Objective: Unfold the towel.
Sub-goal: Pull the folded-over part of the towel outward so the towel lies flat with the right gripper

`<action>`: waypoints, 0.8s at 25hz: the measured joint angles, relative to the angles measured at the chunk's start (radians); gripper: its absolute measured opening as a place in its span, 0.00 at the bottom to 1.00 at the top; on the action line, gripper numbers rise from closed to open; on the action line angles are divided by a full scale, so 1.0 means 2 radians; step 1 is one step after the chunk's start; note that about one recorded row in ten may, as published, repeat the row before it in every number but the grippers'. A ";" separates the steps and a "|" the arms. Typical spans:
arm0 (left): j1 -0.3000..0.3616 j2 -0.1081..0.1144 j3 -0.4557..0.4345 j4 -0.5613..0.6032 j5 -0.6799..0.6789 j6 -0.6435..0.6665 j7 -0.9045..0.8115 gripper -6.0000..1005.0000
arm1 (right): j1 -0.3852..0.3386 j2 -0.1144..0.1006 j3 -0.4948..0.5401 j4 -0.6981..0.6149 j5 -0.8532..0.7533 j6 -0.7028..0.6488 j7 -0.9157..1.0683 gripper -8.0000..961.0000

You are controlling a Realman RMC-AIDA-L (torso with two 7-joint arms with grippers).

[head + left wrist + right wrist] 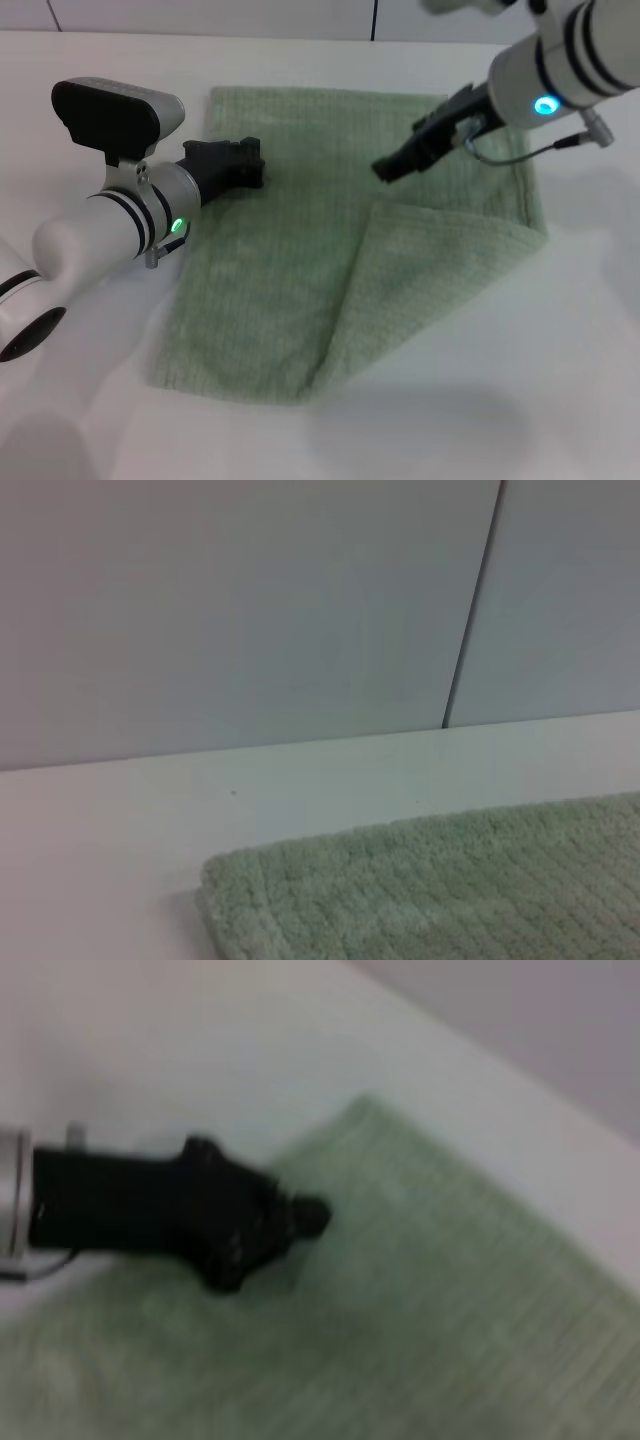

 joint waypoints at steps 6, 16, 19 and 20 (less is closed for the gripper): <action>0.000 0.000 -0.001 0.000 0.000 0.000 0.000 0.01 | 0.026 0.002 -0.003 0.061 0.011 -0.009 -0.032 0.78; -0.001 0.000 -0.001 0.000 0.000 0.000 0.000 0.01 | 0.070 0.004 -0.003 0.178 0.049 -0.049 -0.083 0.78; -0.001 0.000 -0.001 0.000 0.000 0.000 0.000 0.01 | 0.077 0.004 -0.003 0.195 0.056 -0.056 -0.091 0.78; -0.001 0.001 -0.001 0.000 0.000 0.000 0.000 0.01 | 0.077 0.004 -0.004 0.196 0.057 -0.058 -0.092 0.78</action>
